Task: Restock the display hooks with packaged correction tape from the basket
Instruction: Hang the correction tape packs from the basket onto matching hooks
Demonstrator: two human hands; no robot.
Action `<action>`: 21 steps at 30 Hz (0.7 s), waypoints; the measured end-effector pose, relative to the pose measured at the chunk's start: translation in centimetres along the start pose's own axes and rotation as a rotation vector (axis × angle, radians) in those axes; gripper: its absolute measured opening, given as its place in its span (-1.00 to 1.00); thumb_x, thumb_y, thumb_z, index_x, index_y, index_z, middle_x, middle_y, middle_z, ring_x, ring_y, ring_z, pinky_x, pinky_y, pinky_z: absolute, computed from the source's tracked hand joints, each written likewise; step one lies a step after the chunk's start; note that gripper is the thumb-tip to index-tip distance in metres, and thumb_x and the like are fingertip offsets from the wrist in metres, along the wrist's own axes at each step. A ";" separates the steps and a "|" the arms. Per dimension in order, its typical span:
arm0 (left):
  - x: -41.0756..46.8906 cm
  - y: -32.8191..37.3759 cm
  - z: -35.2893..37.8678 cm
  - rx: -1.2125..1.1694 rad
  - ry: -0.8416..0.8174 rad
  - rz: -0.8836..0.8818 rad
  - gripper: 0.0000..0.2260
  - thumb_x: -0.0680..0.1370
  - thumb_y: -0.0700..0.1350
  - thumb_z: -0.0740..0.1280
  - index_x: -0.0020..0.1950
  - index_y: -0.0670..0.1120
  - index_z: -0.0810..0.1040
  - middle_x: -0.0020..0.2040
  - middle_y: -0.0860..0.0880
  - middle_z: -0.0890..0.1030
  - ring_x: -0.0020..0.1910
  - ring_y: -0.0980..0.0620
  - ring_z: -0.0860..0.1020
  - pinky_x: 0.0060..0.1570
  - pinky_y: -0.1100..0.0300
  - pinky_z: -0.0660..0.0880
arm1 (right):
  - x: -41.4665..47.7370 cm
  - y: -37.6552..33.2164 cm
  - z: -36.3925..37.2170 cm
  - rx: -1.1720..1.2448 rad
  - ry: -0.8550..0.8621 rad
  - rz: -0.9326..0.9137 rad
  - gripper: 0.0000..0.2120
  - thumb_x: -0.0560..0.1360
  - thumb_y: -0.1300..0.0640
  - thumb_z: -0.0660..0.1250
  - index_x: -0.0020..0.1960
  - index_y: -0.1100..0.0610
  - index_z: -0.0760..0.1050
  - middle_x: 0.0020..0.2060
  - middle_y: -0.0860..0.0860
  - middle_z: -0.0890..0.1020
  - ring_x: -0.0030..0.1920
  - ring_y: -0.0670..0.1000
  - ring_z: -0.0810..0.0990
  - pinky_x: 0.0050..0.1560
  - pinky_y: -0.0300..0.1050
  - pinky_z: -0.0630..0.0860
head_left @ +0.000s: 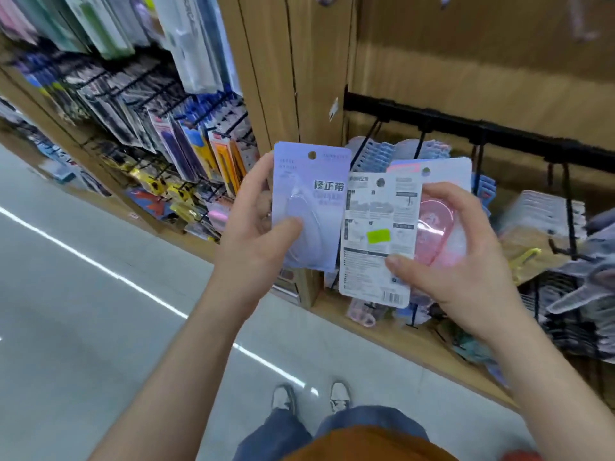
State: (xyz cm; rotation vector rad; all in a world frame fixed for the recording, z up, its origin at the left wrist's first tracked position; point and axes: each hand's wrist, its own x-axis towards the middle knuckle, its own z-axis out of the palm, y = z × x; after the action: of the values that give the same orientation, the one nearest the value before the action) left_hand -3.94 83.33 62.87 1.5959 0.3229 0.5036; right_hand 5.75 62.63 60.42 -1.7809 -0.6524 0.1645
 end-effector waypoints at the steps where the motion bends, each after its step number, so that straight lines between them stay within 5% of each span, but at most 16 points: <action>1: 0.9 0.5 0.0 -0.023 -0.022 0.014 -0.42 0.55 -0.49 0.17 0.41 0.06 0.38 0.08 0.04 0.70 0.07 0.05 0.66 -0.08 0.23 0.56 | 0.6 -0.3 0.3 0.021 0.026 -0.011 -0.26 0.27 0.30 0.63 0.24 -0.20 0.37 0.19 -0.39 0.50 0.28 -0.28 0.46 0.37 -0.20 0.39; 3: 2.6 1.4 0.0 -0.072 -0.062 0.053 -0.55 0.61 -0.40 0.19 0.42 -0.01 0.38 0.11 0.05 0.69 0.10 0.09 0.65 -0.06 0.27 0.56 | 1.4 -1.1 0.8 0.062 0.080 -0.043 -0.27 0.25 0.21 0.61 0.28 -0.21 0.37 0.28 -0.22 0.50 0.36 -0.09 0.46 0.41 0.12 0.39; 5: 4.0 2.2 0.0 -0.106 -0.098 0.105 -0.61 0.63 -0.32 0.21 0.44 -0.06 0.35 0.18 0.02 0.67 0.15 0.08 0.63 0.00 0.25 0.56 | 2.0 -1.9 1.3 0.058 0.126 -0.074 -0.27 0.25 0.18 0.59 0.28 -0.23 0.37 0.29 -0.22 0.49 0.37 -0.07 0.46 0.40 0.13 0.41; 8: 6.3 3.4 -0.4 -0.120 -0.125 0.219 -0.59 0.63 -0.22 0.24 0.47 -0.08 0.29 0.30 -0.09 0.59 0.25 0.03 0.59 0.15 0.13 0.56 | 2.5 -3.3 1.8 0.094 0.218 -0.100 -0.26 0.23 0.20 0.58 0.26 -0.27 0.37 0.25 -0.26 0.51 0.32 -0.10 0.49 0.31 -0.04 0.50; 13: 10.1 4.2 -1.3 -0.107 -0.155 0.304 -0.54 0.65 -0.19 0.23 0.52 0.05 0.21 0.42 -0.23 0.45 0.38 -0.07 0.48 0.30 0.06 0.47 | 3.6 -4.9 2.4 -0.016 0.307 -0.126 -0.25 0.24 0.26 0.63 0.24 -0.18 0.34 0.11 -0.53 0.45 0.18 -0.41 0.44 0.16 -0.53 0.33; 17: 11.7 3.8 -1.3 0.058 -0.161 0.359 -0.62 0.66 -0.13 0.21 0.49 0.03 0.32 0.44 0.14 0.43 0.48 0.21 0.31 0.50 0.06 0.26 | 4.0 -4.8 3.0 -0.026 0.328 -0.104 -0.25 0.27 0.34 0.62 0.24 -0.16 0.34 0.09 -0.55 0.45 0.17 -0.43 0.44 0.12 -0.56 0.32; 21: 11.9 3.4 -1.5 0.206 -0.173 0.410 -0.62 0.68 -0.11 0.20 0.49 0.11 0.28 0.30 0.33 0.44 0.33 0.38 0.37 0.40 0.21 0.31 | 4.0 -5.2 3.7 0.001 0.360 -0.080 -0.27 0.28 0.39 0.58 0.22 -0.15 0.36 0.05 -0.54 0.48 0.13 -0.44 0.46 0.04 -0.59 0.36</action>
State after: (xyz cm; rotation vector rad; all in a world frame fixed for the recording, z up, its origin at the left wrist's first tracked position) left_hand 5.19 90.22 67.80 1.9037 -0.0916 0.6535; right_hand 5.69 68.62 64.94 -1.7226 -0.4615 -0.2069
